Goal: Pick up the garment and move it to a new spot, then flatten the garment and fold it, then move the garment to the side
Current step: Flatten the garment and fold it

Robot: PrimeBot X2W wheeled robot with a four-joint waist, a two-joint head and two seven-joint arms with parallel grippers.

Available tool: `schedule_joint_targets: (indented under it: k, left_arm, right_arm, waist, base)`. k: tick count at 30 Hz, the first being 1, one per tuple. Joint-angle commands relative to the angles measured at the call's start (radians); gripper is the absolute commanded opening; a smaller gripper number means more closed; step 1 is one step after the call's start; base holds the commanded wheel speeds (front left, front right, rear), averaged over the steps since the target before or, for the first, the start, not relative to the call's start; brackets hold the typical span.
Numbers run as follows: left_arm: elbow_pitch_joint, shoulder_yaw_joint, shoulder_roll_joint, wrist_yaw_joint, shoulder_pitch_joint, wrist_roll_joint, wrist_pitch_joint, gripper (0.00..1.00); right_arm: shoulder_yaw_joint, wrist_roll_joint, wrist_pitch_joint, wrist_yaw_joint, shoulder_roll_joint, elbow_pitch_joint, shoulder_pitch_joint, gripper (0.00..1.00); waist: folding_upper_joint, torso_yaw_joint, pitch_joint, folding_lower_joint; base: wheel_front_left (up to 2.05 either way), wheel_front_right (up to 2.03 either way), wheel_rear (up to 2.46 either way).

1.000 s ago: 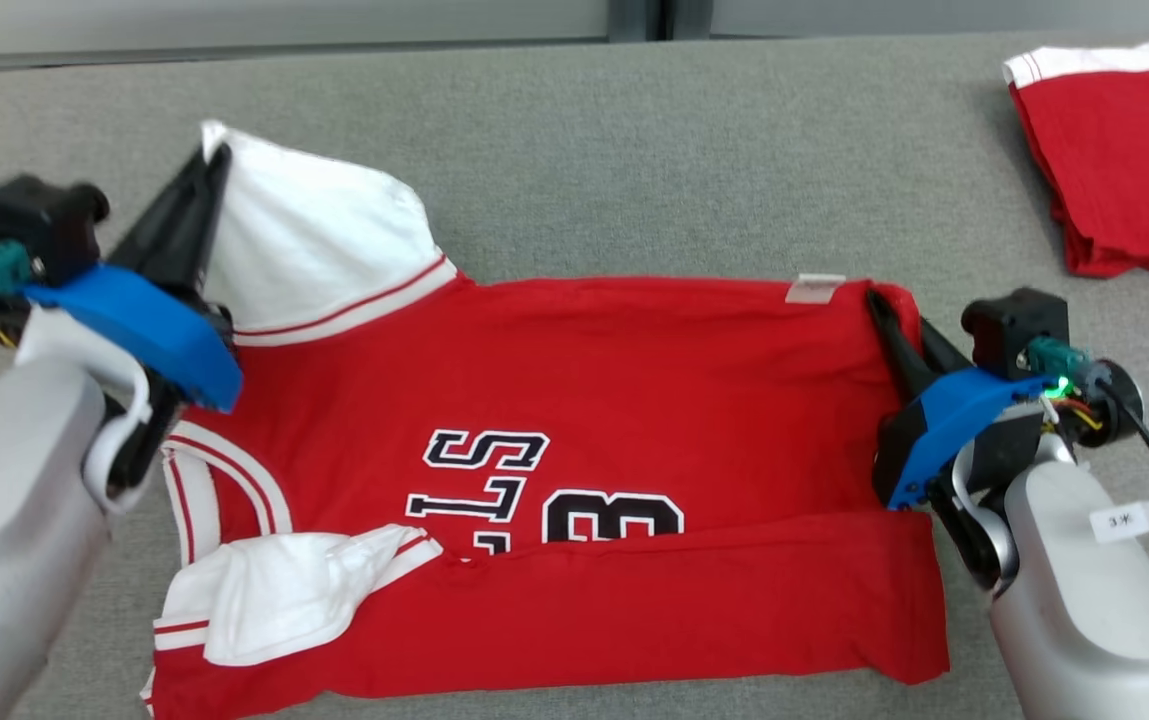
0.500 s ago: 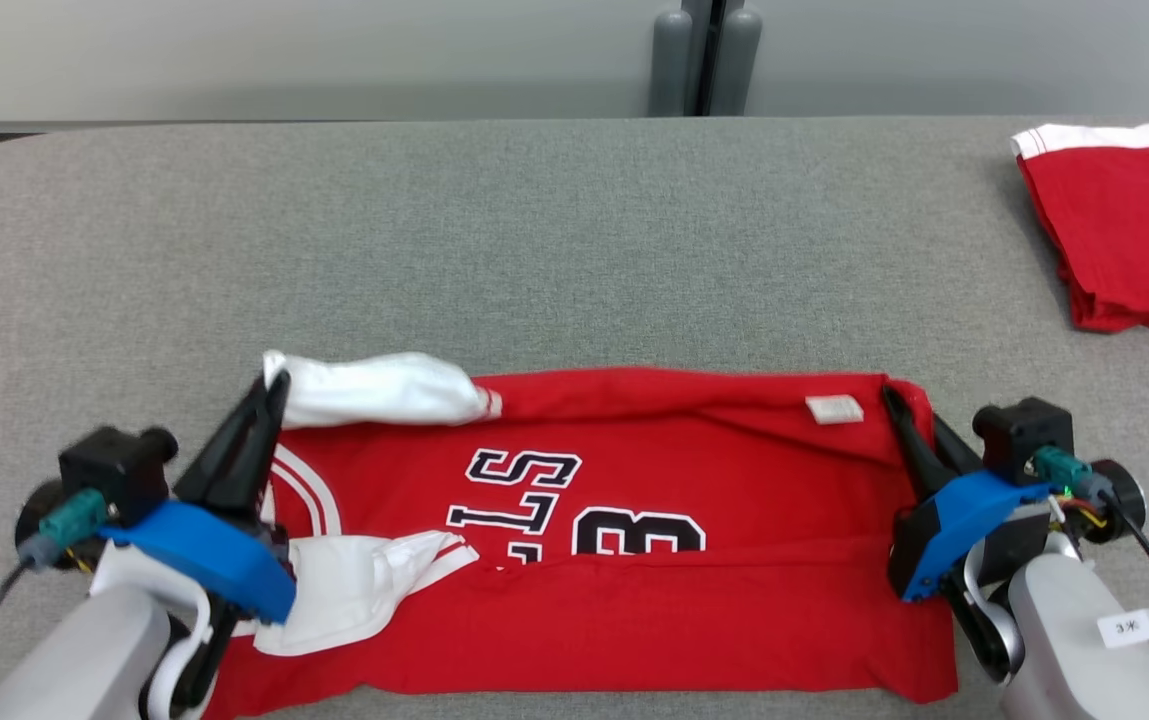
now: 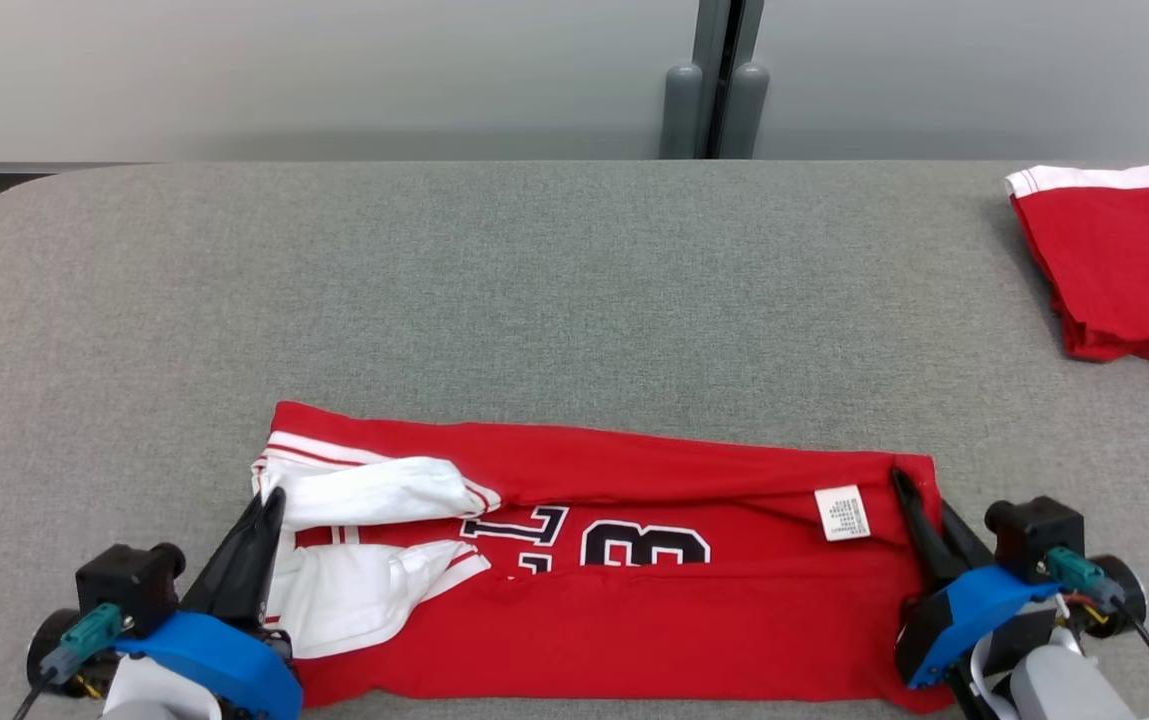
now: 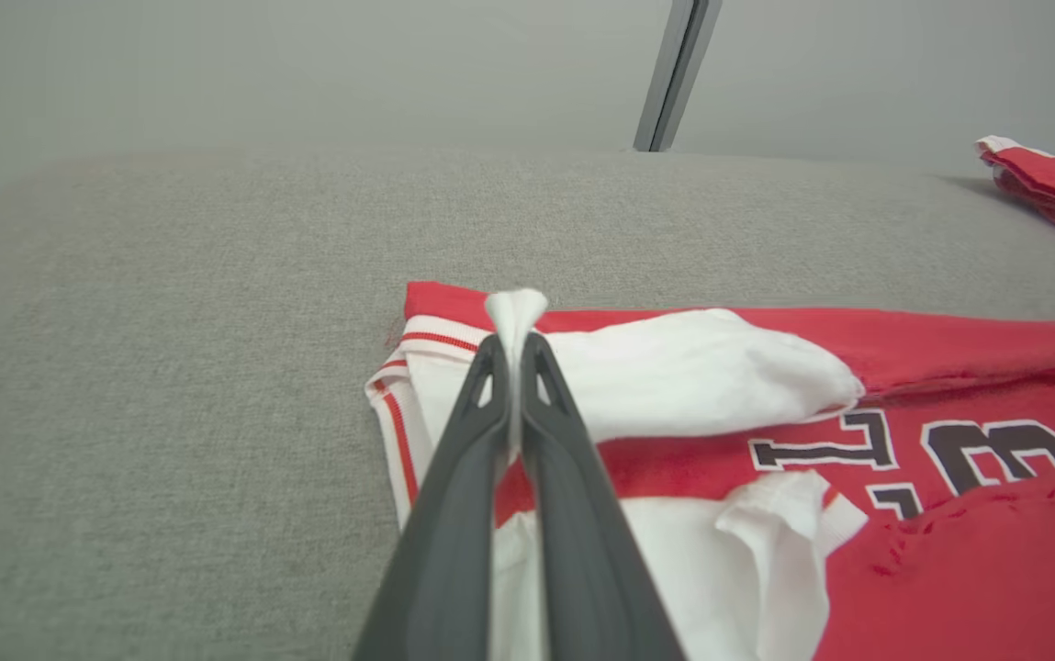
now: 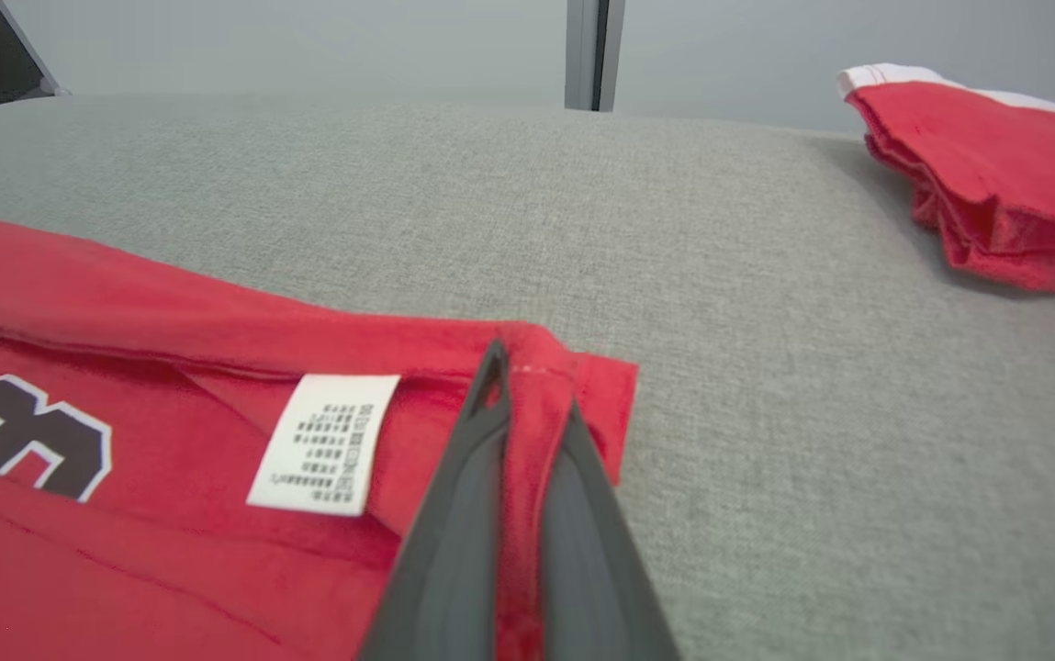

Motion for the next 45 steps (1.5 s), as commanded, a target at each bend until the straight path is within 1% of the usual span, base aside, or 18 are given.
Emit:
schedule_joint_targets:
  k: [1,2,3,4,5,8,12,16,19,23,29,34,40,41,42,43,44,45]
  left_arm:
    - [-0.001,0.017,-0.009,0.008,0.020,-0.004,-0.004,0.00]
    - [-0.004,0.022,-0.014,0.011,0.032,-0.004,-0.004,0.00]
    - [-0.006,0.029,-0.019,0.017,0.042,-0.002,-0.004,0.00]
    - [-0.007,0.035,-0.023,0.019,0.049,0.001,-0.004,0.39]
    - [-0.009,0.044,-0.026,0.025,0.056,0.007,-0.004,1.00]
    - [-0.025,0.078,-0.046,0.033,0.080,0.022,-0.004,1.00]
    - [-0.068,0.164,-0.077,0.051,0.117,0.079,-0.004,1.00]
    - [-0.129,0.281,-0.124,0.078,0.150,0.192,-0.004,1.00]
    - [-0.175,0.371,-0.178,0.082,0.181,0.271,-0.004,1.00]
    - [-0.218,0.467,-0.245,0.060,0.207,0.376,-0.004,1.00]
    - [-0.218,0.556,-0.325,0.018,0.227,0.496,-0.004,1.00]
    - [-0.202,0.611,-0.371,-0.014,0.235,0.566,-0.004,1.00]
    - [-0.185,0.662,-0.407,-0.042,0.246,0.628,-0.004,1.00]
    - [-0.182,0.668,-0.413,-0.047,0.246,0.636,-0.004,1.00]
    - [-0.178,0.674,-0.418,-0.053,0.245,0.643,-0.004,1.00]
    - [-0.176,0.679,-0.422,-0.058,0.244,0.650,-0.004,1.00]
    - [-0.173,0.685,-0.425,-0.061,0.243,0.656,-0.004,1.00]
    - [-0.172,0.690,-0.429,-0.064,0.242,0.661,-0.004,1.00]
  right_arm:
    - [-0.006,0.011,-0.008,0.000,0.006,-0.006,0.023,0.00]
    - [-0.009,0.015,-0.013,0.000,0.008,-0.010,0.032,0.00]
    - [-0.012,0.020,-0.014,0.000,0.012,-0.015,0.041,0.21]
    - [-0.012,0.022,-0.017,0.000,0.019,-0.024,0.049,1.00]
    - [-0.016,0.029,-0.022,0.000,0.026,-0.036,0.058,1.00]
    - [-0.028,0.040,-0.033,0.000,0.022,-0.075,0.084,1.00]
    - [-0.064,0.043,-0.042,0.000,0.017,-0.135,0.108,1.00]
    - [-0.097,0.044,-0.043,0.000,0.014,-0.171,0.118,1.00]
    - [-0.122,0.046,-0.023,0.000,0.023,-0.159,0.103,1.00]
    - [-0.155,0.040,0.017,0.000,0.050,-0.123,0.072,1.00]
    - [-0.164,0.027,0.082,0.000,0.083,-0.038,0.056,1.00]
    - [-0.151,0.037,0.103,0.000,0.098,0.001,0.092,1.00]
    - [-0.101,0.054,0.127,0.000,0.117,0.037,0.140,1.00]
    - [-0.095,0.060,0.125,0.001,0.119,0.040,0.144,0.82]
    - [-0.084,0.066,0.121,0.001,0.122,0.041,0.149,0.60]
    - [-0.075,0.077,0.113,0.001,0.124,0.038,0.151,0.26]
    - [-0.069,0.085,0.107,0.001,0.125,0.034,0.151,0.00]
    - [-0.065,0.088,0.101,0.001,0.124,0.034,0.150,0.00]
  waist:
    - [0.0000,-0.003,-0.003,0.0001]
    - [0.0000,-0.005,-0.004,0.0001]
    - [0.0000,-0.005,-0.006,0.0001]
    - [0.0000,-0.006,-0.007,0.0001]
    - [0.0000,-0.007,-0.009,0.0001]
    - [0.0000,-0.008,-0.014,0.0001]
    - [0.0000,-0.011,-0.017,0.0001]
    - [0.0000,-0.012,-0.021,0.0001]
    - [0.0000,-0.009,-0.024,0.0001]
    - [0.0000,-0.003,-0.023,0.0001]
    - [0.0000,0.008,-0.021,0.0001]
    - [0.0000,0.012,-0.020,0.0001]
    - [0.0000,0.007,-0.025,0.0001]
    - [0.0000,0.008,-0.026,0.0001]
    - [0.0000,0.008,-0.027,0.0001]
    - [0.0000,0.009,-0.027,0.0001]
    - [0.0000,0.009,-0.028,0.0001]
    - [0.0000,0.009,-0.029,0.0001]
  base:
    - [0.00,0.00,0.00]
    - [0.00,0.00,0.00]
    - [0.00,0.00,0.00]
    - [0.00,0.00,0.00]
    - [0.00,0.00,0.00]
    - [0.00,0.00,0.00]
    - [0.00,0.00,0.00]
    - [0.00,0.00,0.00]
    - [0.00,0.00,0.00]
    - [0.00,0.00,0.00]
    - [0.00,0.00,0.00]
    - [0.00,0.00,0.00]
    - [0.00,0.00,0.00]
    - [0.00,0.00,0.00]
    - [0.00,0.00,0.00]
    - [0.00,0.00,0.00]
    - [0.00,0.00,0.00]
    - [0.00,0.00,0.00]
